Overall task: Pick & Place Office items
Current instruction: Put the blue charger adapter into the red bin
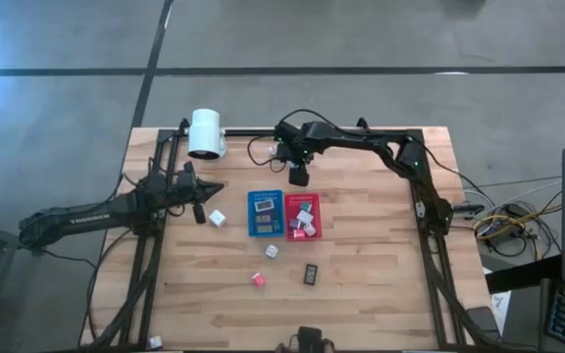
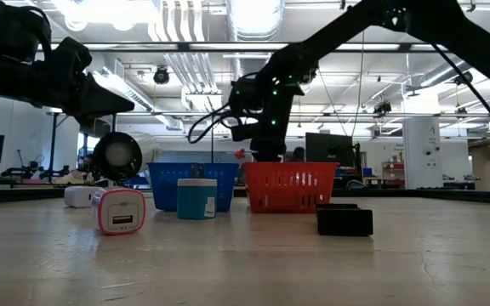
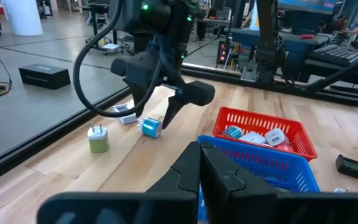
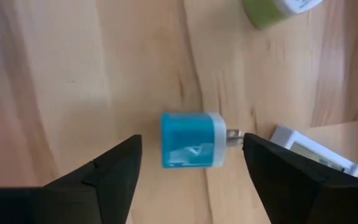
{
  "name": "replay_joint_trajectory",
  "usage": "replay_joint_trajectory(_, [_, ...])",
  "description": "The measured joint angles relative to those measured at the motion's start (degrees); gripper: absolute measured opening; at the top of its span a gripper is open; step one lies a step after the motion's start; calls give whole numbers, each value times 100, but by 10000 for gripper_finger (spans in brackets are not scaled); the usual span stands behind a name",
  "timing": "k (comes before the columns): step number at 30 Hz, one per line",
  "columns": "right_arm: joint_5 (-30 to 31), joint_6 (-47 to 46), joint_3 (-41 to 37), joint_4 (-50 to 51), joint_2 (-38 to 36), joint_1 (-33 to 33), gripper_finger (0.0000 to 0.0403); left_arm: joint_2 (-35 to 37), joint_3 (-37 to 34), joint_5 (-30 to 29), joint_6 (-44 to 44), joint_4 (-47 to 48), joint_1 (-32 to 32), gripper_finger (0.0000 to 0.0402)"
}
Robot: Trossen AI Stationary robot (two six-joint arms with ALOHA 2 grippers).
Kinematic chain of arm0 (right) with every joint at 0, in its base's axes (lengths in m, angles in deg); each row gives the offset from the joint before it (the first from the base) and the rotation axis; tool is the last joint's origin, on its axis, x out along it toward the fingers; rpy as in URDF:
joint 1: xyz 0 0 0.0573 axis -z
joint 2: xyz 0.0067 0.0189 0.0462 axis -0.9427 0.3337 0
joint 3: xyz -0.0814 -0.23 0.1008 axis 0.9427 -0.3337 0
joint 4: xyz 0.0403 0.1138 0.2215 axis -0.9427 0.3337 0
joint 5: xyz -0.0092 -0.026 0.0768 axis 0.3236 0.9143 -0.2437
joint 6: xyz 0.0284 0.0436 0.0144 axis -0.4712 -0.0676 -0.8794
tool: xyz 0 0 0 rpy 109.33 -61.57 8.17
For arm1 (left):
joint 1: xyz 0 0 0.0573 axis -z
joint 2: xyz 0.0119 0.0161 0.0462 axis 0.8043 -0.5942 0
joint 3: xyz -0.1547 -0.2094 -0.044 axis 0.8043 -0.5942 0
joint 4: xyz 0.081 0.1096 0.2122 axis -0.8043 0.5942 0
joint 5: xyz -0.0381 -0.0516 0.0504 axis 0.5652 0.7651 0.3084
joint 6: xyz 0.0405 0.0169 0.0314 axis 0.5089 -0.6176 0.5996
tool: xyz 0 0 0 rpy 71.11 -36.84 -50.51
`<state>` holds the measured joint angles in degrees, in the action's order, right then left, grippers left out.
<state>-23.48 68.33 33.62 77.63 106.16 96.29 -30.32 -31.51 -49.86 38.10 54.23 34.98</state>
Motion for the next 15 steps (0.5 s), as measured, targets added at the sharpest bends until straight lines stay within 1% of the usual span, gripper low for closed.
replay_joint_trajectory(6, [2,70,2,14,80,106,281,0,-2,0,3,1,0,12])
replay_joint_trajectory(13, [-9,218,-22,-28,80,113,270,0,0,0,3,-1,0,12])
replay_joint_trajectory(15, [-90,217,-22,-37,83,124,267,1,-2,0,3,-1,0,12])
